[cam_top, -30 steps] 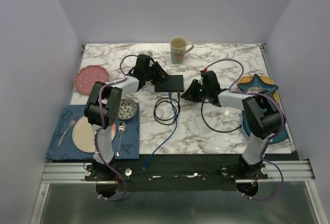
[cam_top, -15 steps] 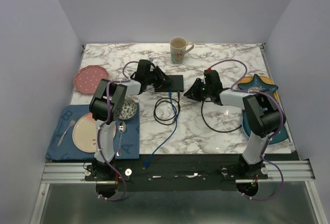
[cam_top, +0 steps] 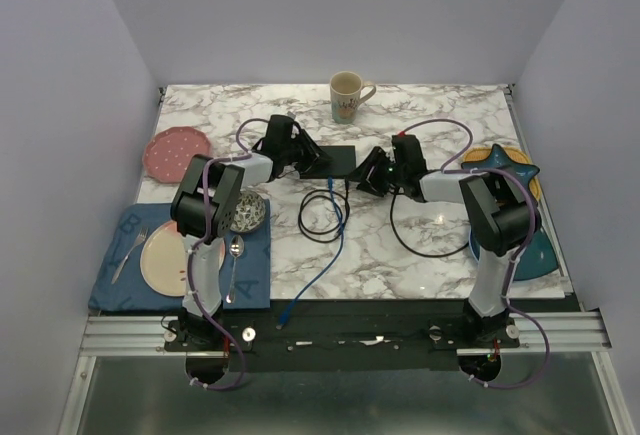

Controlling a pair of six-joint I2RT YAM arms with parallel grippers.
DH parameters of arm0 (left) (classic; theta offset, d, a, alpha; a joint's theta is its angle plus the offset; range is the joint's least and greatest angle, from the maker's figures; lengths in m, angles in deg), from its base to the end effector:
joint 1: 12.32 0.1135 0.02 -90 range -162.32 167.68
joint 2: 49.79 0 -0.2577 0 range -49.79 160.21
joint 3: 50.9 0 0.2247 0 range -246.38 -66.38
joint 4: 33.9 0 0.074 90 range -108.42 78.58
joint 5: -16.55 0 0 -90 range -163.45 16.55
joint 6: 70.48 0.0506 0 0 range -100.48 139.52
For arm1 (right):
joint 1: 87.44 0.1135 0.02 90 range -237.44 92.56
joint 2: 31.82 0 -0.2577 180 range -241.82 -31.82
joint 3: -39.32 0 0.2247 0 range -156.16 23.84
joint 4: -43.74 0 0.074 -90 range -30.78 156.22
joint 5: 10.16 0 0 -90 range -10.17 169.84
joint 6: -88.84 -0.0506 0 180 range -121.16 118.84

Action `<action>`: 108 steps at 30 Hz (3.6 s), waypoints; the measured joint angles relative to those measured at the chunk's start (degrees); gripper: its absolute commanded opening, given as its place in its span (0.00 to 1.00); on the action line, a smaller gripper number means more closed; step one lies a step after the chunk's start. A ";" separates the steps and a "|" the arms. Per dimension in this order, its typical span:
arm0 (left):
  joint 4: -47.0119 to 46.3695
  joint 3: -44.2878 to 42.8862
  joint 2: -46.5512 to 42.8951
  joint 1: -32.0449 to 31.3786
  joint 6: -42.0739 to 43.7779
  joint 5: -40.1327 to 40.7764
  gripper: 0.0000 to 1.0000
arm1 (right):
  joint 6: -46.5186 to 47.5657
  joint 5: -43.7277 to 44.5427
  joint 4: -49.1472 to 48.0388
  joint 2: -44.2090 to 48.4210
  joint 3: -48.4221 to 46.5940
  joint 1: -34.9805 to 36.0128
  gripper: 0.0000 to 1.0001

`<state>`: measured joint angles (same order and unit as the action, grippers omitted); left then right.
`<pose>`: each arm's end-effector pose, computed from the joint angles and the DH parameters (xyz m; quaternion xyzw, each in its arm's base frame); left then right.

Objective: Pull the plug from the switch port

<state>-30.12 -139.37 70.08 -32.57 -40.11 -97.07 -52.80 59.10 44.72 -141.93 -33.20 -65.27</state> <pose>0.4044 -0.1708 0.1506 -0.2041 0.8499 -0.4286 0.2288 0.3465 0.1606 0.1428 0.1499 0.8770 0.3860 0.2439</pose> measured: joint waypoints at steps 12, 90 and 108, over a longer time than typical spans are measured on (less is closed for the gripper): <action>3.72 0.15 -1.70 0.00 1.81 2.40 0.38 | -5.55 -2.47 -5.62 -4.04 -0.98 0.00 0.46; 3.63 1.42 -2.64 0.00 2.73 2.60 0.38 | -21.00 0.59 -22.25 -7.96 5.03 -0.07 0.01; 2.40 10.29 -6.16 -4.24 -0.22 0.98 0.38 | -16.41 0.52 -20.17 -7.41 4.13 -0.07 0.01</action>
<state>-27.72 -129.08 63.92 -36.81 -40.33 -96.09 -69.21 59.63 24.55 -149.34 -29.07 -65.33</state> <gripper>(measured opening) 0.380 0.193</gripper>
